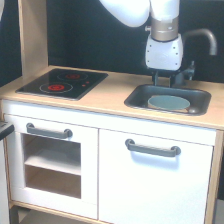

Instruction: Place the pot in the sink

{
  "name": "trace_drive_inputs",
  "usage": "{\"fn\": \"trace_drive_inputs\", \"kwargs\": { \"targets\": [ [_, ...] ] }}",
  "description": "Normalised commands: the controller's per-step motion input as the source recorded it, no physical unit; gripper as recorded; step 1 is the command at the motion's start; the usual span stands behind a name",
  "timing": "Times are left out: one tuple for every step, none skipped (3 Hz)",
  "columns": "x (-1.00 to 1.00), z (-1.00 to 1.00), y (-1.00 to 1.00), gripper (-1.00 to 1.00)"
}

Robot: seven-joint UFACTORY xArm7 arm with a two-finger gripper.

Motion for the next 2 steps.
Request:
{"fn": "trace_drive_inputs", "kwargs": {
  "targets": [
    [0.03,-0.08,0.69,0.69],
    [0.34,-0.35,0.61,0.74]
  ]
}}
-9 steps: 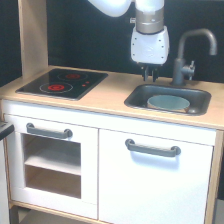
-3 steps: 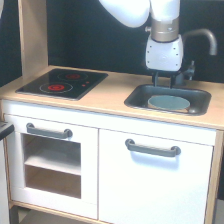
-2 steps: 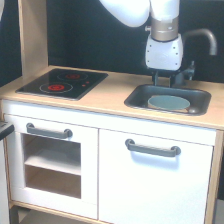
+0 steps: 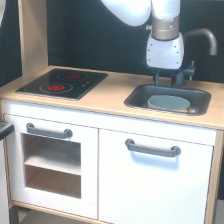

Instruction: Place the pot in the sink

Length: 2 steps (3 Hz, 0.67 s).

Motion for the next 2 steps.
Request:
{"fn": "trace_drive_inputs", "kwargs": {
  "targets": [
    [-0.27,-0.58,0.6,1.0],
    [-0.21,-0.26,0.69,1.0]
  ]
}}
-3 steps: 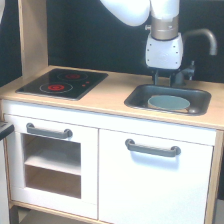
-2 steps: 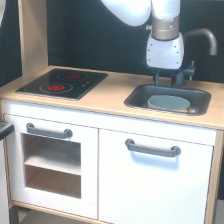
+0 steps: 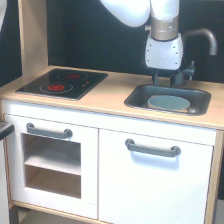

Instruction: Place the pot in the sink

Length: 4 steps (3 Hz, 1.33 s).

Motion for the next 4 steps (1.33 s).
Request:
{"fn": "trace_drive_inputs", "kwargs": {
  "targets": [
    [0.1,-0.25,0.67,1.0],
    [-0.34,-0.72,0.77,1.0],
    [0.03,-0.1,0.45,0.55],
    [-0.14,-0.49,0.65,1.0]
  ]
}}
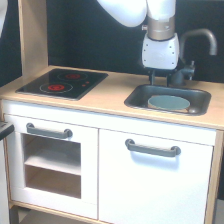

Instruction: Place the pot in the sink

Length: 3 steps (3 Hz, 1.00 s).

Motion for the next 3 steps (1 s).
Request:
{"fn": "trace_drive_inputs", "kwargs": {
  "targets": [
    [0.49,-0.29,0.81,0.48],
    [0.3,-0.16,0.87,1.0],
    [0.14,0.03,0.54,0.83]
  ]
}}
